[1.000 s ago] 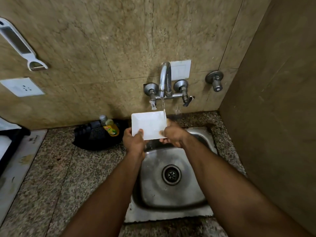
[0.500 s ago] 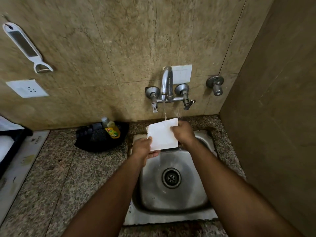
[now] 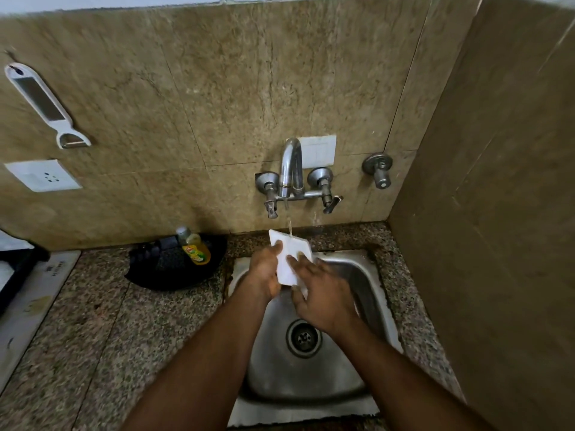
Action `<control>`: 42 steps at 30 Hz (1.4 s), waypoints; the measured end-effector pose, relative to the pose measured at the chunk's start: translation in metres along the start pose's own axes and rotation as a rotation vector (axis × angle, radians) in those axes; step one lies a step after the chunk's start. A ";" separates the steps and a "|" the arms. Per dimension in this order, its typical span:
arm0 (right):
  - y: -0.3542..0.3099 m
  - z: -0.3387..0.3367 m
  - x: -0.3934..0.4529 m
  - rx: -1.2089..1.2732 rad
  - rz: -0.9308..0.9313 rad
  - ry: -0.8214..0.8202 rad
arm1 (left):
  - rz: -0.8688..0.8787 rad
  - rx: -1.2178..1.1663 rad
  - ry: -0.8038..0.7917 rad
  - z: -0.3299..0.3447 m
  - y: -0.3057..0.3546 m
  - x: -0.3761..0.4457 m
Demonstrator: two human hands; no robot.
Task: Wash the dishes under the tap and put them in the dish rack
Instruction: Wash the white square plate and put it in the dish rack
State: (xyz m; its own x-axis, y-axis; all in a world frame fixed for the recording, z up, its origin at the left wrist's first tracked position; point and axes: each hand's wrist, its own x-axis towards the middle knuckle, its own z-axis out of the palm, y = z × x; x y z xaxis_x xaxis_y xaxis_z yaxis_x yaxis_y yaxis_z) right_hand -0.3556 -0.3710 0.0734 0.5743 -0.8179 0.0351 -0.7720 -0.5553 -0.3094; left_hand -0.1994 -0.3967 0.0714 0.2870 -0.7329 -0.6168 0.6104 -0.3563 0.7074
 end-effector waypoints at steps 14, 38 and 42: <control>-0.008 0.018 0.056 0.541 0.253 0.033 | 0.103 -0.024 -0.018 -0.013 -0.010 0.000; 0.015 -0.020 0.095 1.227 0.610 0.110 | 0.164 0.108 0.194 -0.025 -0.001 0.008; 0.023 -0.028 0.097 1.461 0.754 0.203 | 0.209 0.138 0.114 -0.017 0.005 0.001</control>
State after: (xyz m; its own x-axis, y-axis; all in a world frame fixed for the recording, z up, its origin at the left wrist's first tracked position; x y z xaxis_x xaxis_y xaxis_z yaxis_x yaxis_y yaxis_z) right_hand -0.3249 -0.4674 0.0962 0.0809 -0.8904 -0.4479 0.1168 0.4548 -0.8829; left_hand -0.1834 -0.3899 0.0683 0.4821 -0.7316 -0.4820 0.4251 -0.2857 0.8589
